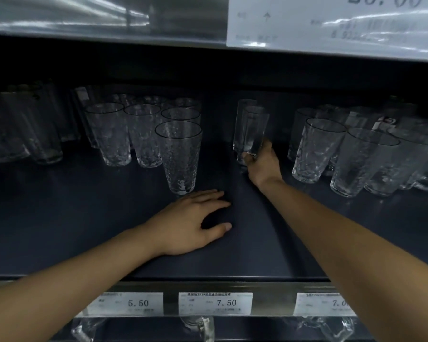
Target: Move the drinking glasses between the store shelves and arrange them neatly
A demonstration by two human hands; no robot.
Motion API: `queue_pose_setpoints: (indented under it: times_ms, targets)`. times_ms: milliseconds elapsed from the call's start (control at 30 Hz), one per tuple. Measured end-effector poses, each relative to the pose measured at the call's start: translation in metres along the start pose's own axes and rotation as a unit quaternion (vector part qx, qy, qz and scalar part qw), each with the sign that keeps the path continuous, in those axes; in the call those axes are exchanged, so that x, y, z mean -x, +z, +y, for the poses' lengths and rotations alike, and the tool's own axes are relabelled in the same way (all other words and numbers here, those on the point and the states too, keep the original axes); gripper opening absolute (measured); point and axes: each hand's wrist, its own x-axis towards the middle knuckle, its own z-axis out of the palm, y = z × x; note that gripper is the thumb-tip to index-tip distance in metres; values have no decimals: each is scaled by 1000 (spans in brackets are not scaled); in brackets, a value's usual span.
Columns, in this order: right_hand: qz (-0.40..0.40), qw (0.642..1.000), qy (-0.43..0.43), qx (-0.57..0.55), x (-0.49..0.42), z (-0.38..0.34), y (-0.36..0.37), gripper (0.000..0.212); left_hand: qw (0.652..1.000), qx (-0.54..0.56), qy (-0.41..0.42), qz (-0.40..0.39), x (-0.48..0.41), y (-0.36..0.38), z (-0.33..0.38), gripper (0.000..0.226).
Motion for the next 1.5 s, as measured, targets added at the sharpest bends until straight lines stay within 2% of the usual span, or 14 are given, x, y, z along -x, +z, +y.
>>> queue_pose_setpoints:
  times_ms: [167,300,467,633,733,833,1000,1100,1200,1267,1400,1500]
  targets:
    - [3,1000,-2,8,0,1,-1,55,1000,7,-2,-8,0,0,-1,62]
    - [3,1000,-4,3,0,1,-1,52,1000,15,-5,-9,-1,0,-1,84]
    - [2,1000,-11,5,1,2,-1,52,1000,12,1,1,-1,0,-2,60]
    - [6,1000,-5,6,1,1,0,56,1000,15,4,0,0,1,-1,69]
    - [17,1000,15,-1,5,-2,-3,65,1000,13,0,-4,0,-1,0,62]
    - [18,999,32,2,18,-2,-9,63,1000,20,-3,-11,0,-2,1,59]
    - [-41,998,47,21,66,-6,-30,58,999,41,-8,-27,1,-5,2,58]
    - [-84,995,54,17,102,-8,-53,50,995,90,-18,-28,0,-8,5,48]
    - [-100,991,89,5,135,-9,-82,40,985,170,-37,-23,-2,-13,14,25]
    - [-80,991,111,-10,157,-10,-100,35,973,226,-35,-18,-2,-16,24,9]
    - [-12,991,127,-32,195,-19,-139,25,935,350,-26,-43,-4,-24,51,8]
    - [39,990,130,-39,215,-19,-162,16,915,399,-26,-46,-8,-26,70,8]
